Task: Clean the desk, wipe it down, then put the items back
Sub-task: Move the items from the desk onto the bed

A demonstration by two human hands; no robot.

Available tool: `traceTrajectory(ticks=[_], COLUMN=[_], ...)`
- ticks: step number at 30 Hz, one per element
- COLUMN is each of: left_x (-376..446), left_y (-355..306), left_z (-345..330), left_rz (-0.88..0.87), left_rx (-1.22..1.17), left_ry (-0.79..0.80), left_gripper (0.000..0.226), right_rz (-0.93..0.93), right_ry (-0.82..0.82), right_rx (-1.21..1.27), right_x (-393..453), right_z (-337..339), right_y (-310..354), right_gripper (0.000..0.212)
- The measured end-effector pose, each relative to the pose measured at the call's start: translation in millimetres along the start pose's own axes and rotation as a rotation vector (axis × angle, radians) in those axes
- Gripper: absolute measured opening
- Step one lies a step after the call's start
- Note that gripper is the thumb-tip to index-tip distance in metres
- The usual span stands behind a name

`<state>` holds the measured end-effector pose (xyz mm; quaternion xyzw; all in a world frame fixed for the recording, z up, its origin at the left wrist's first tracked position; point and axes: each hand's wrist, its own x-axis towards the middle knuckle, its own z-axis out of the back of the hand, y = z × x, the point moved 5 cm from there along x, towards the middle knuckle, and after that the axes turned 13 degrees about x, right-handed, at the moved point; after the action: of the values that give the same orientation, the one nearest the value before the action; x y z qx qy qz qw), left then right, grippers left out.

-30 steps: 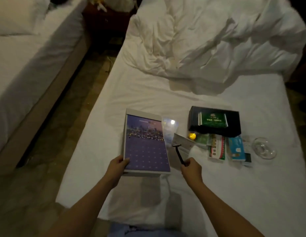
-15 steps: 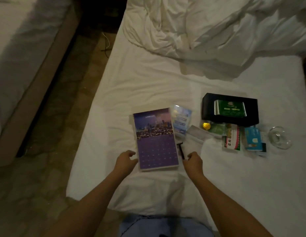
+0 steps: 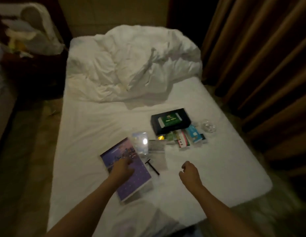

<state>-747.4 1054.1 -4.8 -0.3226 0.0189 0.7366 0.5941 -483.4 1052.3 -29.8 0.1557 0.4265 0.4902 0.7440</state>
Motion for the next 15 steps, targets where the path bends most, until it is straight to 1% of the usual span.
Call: traceTrajectory(ticks=[2, 3, 4, 7, 12, 15], left_x=[-7, -11, -15, -37, -105, -163], left_y=[-37, -58, -78, -142, -266, -332], left_z=[0, -3, -9, -33, -108, -162], left_rz=[-0.123, -0.193, -0.249, -0.386, -0.656, -0.784], left_rx=[0.054, 0.094, 0.129, 0.190, 0.277, 0.300], left_ry=[-0.021, -0.022, -0.010, 0.031, 0.104, 0.144], left_gripper=[0.033, 0.034, 0.038, 0.038, 0.039, 0.041], right_rz=[-0.014, -0.015, -0.018, -0.057, -0.161, -0.274], right_ry=[-0.068, -0.103, -0.139, -0.249, -0.414, -0.501], right_rx=[0.016, 0.025, 0.036, 0.074, 0.141, 0.176], right_x=[-18, -29, -41, -85, -182, -253], right_z=[31, 48, 65, 116, 194, 236], right_y=[-15, -24, -34, -77, -185, -250], right_gripper=[0.025, 0.025, 0.025, 0.025, 0.026, 0.031])
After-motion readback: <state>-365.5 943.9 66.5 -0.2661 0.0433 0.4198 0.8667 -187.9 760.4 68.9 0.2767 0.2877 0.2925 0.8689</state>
